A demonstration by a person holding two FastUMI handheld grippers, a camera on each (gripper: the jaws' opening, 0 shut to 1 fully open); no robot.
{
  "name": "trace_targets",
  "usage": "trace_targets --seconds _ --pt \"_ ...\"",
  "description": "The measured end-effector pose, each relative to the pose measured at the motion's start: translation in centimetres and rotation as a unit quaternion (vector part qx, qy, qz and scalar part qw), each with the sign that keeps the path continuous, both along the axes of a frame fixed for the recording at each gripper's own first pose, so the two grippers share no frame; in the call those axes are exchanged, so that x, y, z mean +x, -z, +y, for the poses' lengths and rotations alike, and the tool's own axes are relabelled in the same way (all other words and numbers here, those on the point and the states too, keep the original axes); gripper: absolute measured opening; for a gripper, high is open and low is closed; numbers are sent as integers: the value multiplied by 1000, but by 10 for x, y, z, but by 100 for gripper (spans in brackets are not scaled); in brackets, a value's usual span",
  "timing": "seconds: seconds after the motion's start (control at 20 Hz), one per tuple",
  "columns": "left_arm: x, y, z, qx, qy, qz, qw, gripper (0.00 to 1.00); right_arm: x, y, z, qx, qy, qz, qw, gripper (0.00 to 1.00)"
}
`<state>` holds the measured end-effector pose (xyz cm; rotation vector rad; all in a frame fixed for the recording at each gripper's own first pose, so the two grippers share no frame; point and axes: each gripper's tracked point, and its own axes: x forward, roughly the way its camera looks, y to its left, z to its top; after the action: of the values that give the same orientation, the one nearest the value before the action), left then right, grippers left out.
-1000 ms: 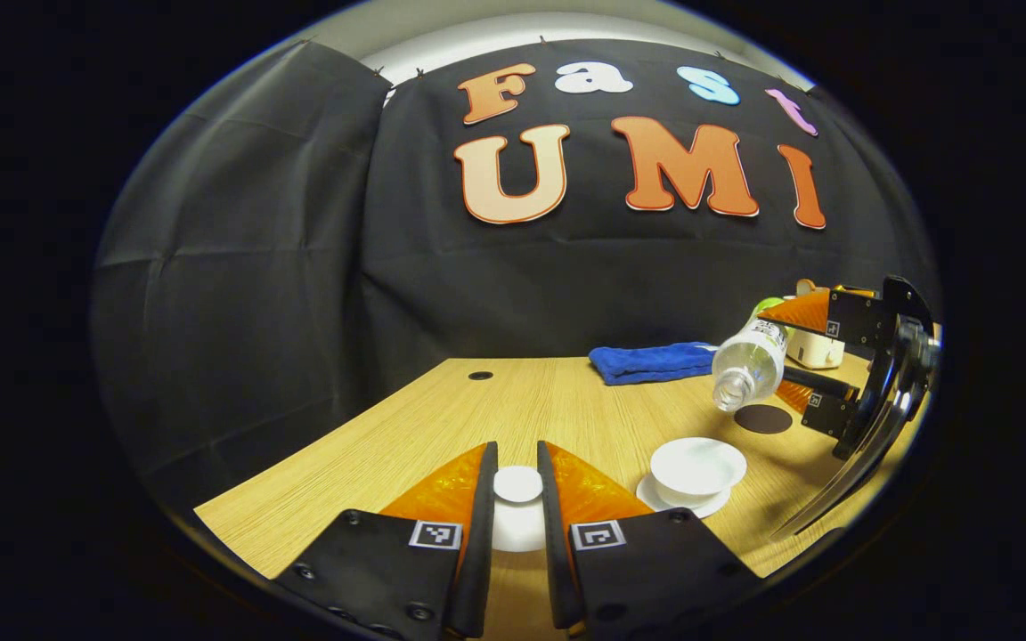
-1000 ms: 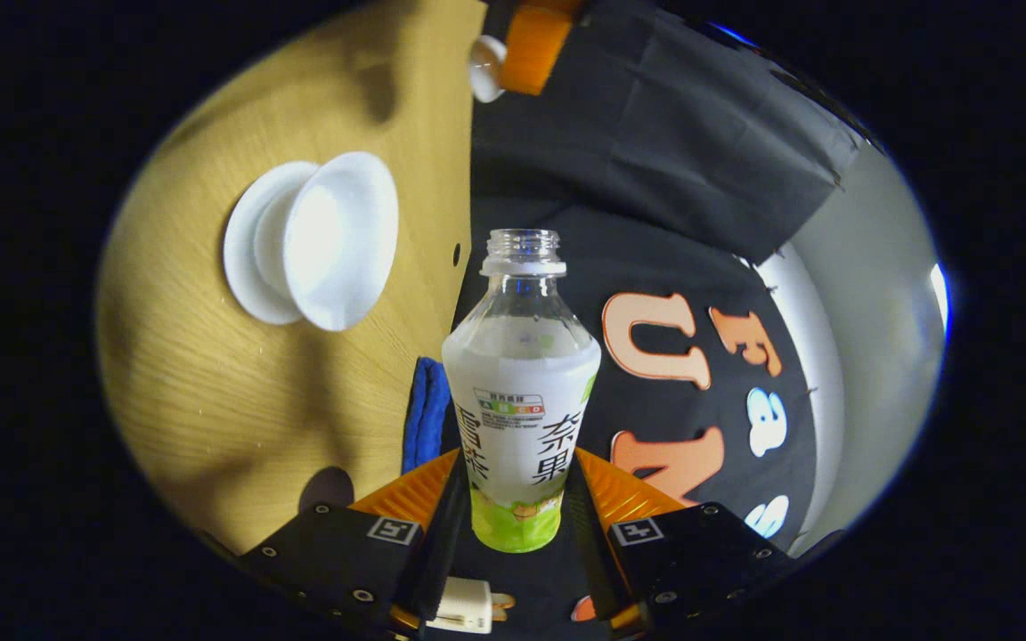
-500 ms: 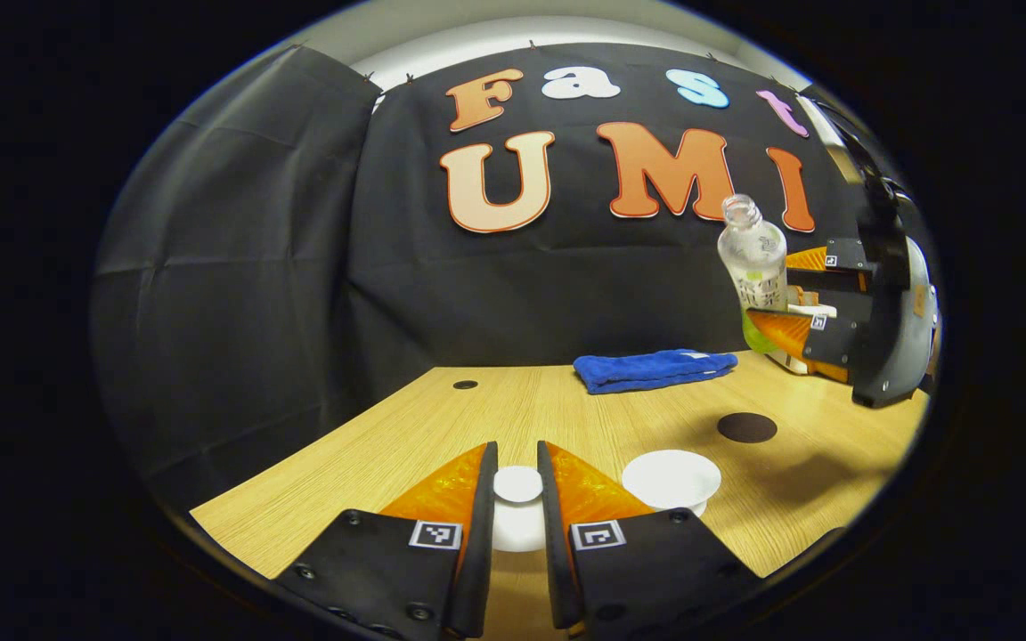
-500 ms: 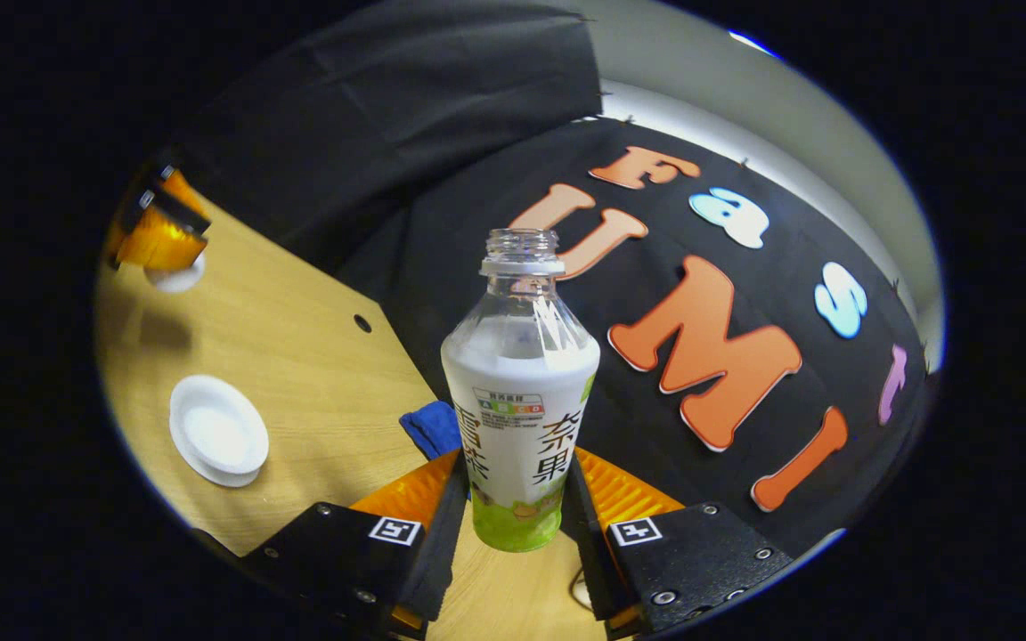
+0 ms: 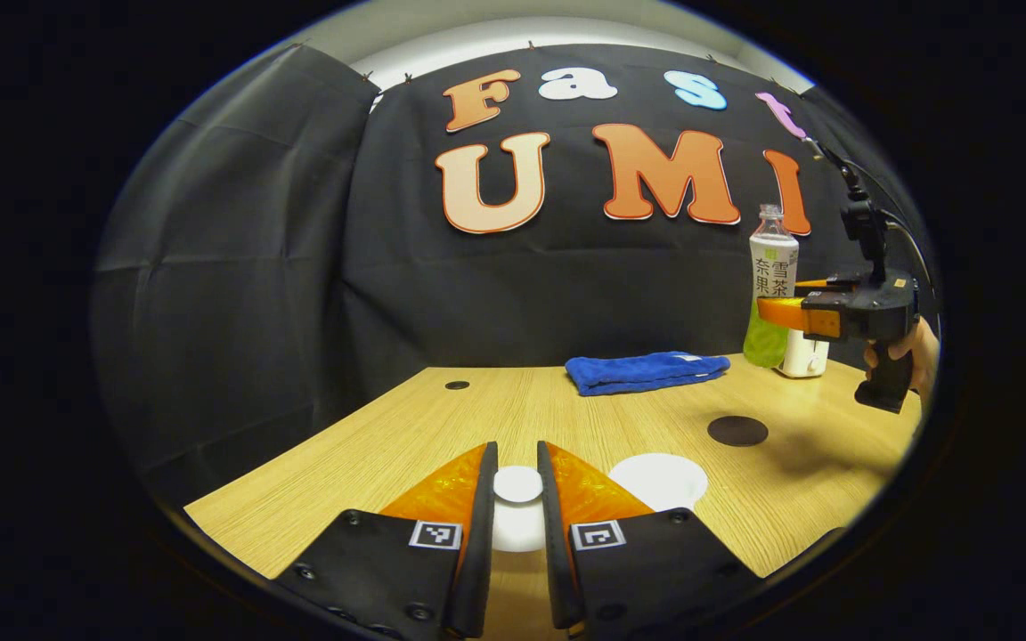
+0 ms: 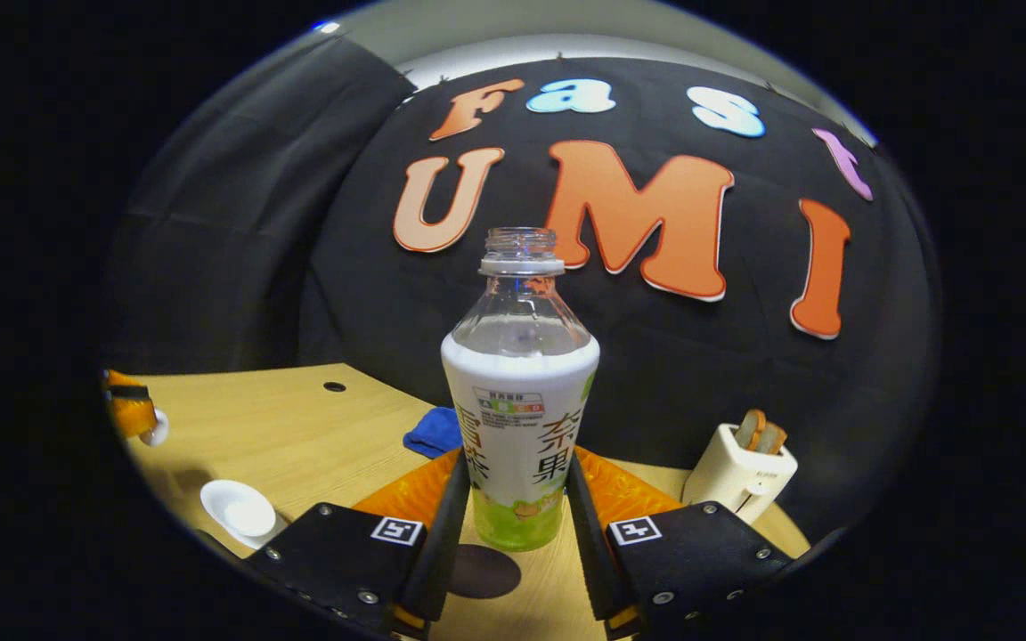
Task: Open the teacup lid with one hand, grasp the water bottle and pour water into the teacup with the other hand; after pouring, place the water bottle on the coaster and then close the teacup lid.
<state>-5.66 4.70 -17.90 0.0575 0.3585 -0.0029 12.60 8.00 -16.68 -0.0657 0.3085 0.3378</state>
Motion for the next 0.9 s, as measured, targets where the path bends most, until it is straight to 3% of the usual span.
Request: trace_targets --seconds 0.3,0.9 --pt "1 -3 -6 -5 3 -2 1000 31 13 25 -6 43 11 59 997 61" --pt "0 -2 -11 -5 9 1 1000 31 20 36 -8 31 -1 120 992 62"
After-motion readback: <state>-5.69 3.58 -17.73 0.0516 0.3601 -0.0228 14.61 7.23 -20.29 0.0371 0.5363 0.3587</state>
